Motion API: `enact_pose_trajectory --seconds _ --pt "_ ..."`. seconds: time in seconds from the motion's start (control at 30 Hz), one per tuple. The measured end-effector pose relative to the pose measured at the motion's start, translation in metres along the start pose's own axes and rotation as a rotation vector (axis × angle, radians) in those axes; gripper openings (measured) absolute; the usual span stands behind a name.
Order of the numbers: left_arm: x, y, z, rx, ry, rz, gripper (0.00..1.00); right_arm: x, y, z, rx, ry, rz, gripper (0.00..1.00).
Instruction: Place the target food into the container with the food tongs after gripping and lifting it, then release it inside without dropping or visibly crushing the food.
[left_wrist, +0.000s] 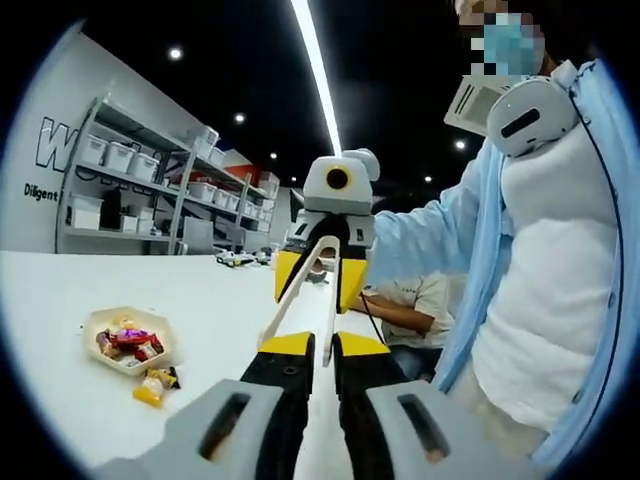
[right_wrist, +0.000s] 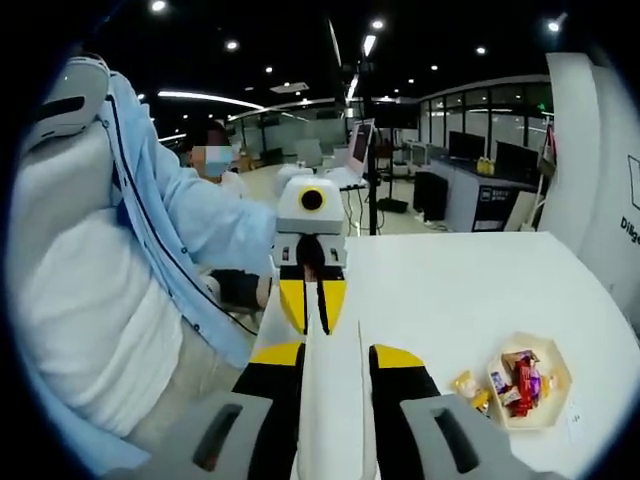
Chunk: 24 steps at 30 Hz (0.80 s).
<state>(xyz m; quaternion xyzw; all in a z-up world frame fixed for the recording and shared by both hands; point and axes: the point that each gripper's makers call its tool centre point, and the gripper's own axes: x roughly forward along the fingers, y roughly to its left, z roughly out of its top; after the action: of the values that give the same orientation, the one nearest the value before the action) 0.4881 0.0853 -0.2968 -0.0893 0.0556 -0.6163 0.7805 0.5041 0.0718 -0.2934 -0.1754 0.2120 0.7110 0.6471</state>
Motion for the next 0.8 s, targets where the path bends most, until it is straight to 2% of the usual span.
enact_pose_trajectory --seconds 0.1,0.27,0.43,0.67,0.8 --pt "-0.004 0.004 -0.002 0.012 0.022 0.025 0.09 -0.002 -0.004 -0.003 0.003 -0.002 -0.014 0.18" --pt "-0.015 0.014 -0.008 0.054 0.069 0.105 0.09 -0.003 -0.013 -0.011 0.029 0.0 -0.048 0.17" --pt "-0.026 0.012 -0.008 0.071 0.079 0.143 0.08 -0.002 -0.02 -0.019 0.058 0.019 -0.087 0.16" --pt "-0.04 0.014 -0.007 0.089 0.086 0.191 0.07 0.001 -0.024 -0.022 0.072 0.027 -0.107 0.15" --pt "-0.047 0.015 -0.008 0.101 0.098 0.229 0.06 0.001 -0.036 -0.031 0.098 0.03 -0.146 0.15"
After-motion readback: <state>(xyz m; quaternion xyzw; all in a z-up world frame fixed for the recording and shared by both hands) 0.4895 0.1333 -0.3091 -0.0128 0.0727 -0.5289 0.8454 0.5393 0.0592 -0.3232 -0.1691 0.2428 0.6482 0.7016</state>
